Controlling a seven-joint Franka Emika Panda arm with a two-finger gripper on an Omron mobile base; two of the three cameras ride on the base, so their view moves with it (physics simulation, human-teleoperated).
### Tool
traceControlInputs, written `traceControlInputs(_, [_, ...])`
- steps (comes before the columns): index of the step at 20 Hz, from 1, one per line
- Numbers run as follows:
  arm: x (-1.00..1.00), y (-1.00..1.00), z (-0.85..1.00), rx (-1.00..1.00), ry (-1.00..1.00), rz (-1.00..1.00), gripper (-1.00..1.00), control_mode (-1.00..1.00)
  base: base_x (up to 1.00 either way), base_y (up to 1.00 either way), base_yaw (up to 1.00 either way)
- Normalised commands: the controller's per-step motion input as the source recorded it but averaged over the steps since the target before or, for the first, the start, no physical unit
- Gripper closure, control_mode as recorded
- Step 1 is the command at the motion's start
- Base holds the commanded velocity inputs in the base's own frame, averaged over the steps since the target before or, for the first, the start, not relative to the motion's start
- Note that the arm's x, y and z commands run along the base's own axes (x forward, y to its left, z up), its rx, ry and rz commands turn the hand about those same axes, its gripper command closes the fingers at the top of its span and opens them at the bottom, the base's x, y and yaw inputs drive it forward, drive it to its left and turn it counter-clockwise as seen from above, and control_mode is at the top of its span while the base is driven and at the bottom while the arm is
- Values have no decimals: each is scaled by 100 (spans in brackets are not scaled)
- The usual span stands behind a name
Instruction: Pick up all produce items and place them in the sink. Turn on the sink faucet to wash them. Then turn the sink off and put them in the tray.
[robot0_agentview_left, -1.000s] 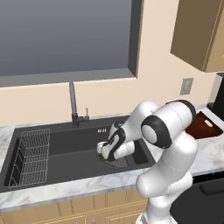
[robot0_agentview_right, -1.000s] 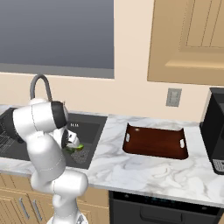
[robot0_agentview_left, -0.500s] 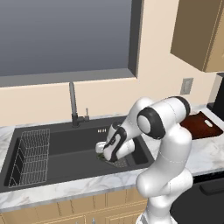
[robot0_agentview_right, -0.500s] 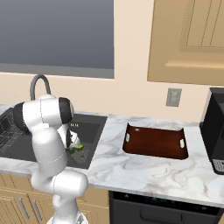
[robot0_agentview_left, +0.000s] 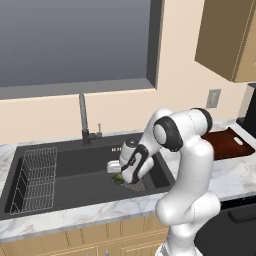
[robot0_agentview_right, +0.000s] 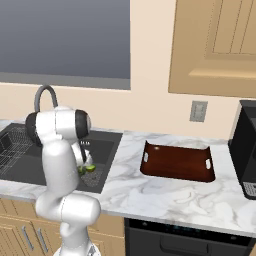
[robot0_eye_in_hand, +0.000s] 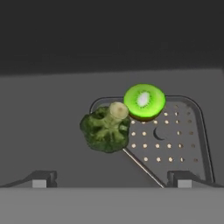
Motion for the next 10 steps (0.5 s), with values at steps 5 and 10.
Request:
traceControlInputs(5, [15,8,-20,0,-2,0,-100,-100,0,0,0])
traceControlInputs(10, [8,6,-26,0,-2,0,-100,-100,0,0,0])
